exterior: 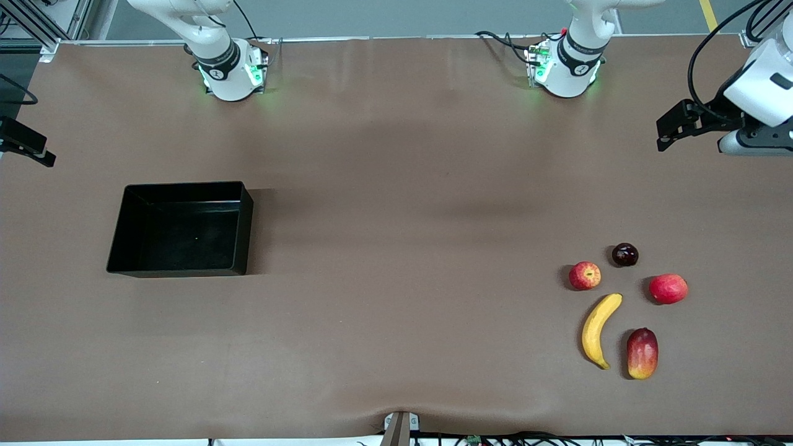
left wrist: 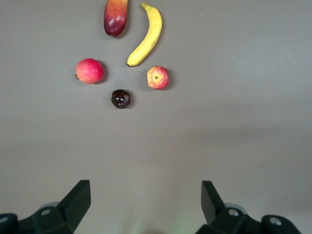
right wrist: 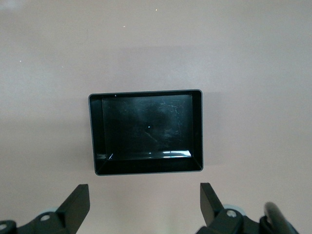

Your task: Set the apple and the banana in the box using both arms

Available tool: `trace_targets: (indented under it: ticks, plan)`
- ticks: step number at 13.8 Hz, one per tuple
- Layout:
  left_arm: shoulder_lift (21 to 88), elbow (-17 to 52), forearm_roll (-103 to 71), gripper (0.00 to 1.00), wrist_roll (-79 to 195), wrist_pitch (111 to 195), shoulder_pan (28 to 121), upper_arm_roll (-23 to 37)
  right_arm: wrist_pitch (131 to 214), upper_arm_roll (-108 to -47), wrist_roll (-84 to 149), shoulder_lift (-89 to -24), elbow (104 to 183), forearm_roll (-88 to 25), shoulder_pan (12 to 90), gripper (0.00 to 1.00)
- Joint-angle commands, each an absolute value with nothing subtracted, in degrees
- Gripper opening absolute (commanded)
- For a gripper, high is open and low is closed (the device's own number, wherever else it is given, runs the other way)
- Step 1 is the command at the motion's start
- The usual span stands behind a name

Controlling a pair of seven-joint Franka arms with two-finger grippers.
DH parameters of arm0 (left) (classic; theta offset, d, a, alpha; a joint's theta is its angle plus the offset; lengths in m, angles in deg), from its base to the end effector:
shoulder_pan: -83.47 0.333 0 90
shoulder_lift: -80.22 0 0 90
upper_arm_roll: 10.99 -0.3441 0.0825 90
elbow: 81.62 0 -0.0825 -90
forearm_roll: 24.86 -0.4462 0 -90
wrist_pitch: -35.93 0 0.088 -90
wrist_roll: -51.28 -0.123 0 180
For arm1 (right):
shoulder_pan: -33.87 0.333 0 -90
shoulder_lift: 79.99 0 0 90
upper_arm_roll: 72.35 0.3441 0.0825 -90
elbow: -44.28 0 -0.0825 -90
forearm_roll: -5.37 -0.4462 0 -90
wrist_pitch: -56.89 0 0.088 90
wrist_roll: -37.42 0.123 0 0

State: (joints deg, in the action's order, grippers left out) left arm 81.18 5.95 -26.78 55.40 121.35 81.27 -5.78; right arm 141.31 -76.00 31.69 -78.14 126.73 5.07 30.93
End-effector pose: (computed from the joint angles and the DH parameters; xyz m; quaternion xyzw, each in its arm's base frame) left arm 0.5982 -0.0739 0.6624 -0.9994 0.0275 0.0086 0.0184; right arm 0.6137 -0.0695 0.6779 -1.0000 0.0072 -0.0012 0.0015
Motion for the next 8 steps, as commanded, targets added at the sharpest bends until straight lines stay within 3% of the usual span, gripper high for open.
trace_targets:
  ticks: [1,8]
  plan:
    - [77.33,4.77,-28.03,1.00,54.98,121.26,81.62,-5.97,141.70,-75.42,32.32,-78.23,126.64,5.37,29.92,1.00]
    - [63.89,4.06,-28.47,1.00,56.47,131.97,81.98,-6.06,143.80,-75.42,31.97,-77.18,126.46,5.54,29.83,1.00]
